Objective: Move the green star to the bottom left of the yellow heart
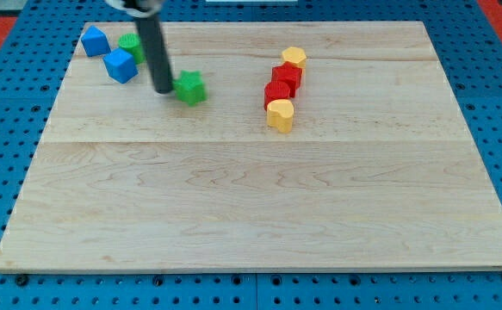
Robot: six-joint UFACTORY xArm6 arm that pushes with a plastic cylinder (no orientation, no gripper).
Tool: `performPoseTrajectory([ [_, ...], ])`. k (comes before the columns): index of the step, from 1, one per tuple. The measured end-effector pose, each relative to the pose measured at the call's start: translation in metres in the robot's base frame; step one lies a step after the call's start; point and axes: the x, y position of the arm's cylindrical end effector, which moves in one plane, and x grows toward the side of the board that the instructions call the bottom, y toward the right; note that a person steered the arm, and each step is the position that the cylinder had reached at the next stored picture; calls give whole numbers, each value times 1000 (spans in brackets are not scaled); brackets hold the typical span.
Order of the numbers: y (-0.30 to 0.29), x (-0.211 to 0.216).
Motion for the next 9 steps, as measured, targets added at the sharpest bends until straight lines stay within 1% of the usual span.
performPoseTrajectory([
  [1,35,47],
  [2,29,-10],
  [3,44,-31],
  [4,25,-75],
  [5,86,-90],
  [6,75,-53],
  [7,46,50],
  [8,38,45],
  [9,-7,43],
])
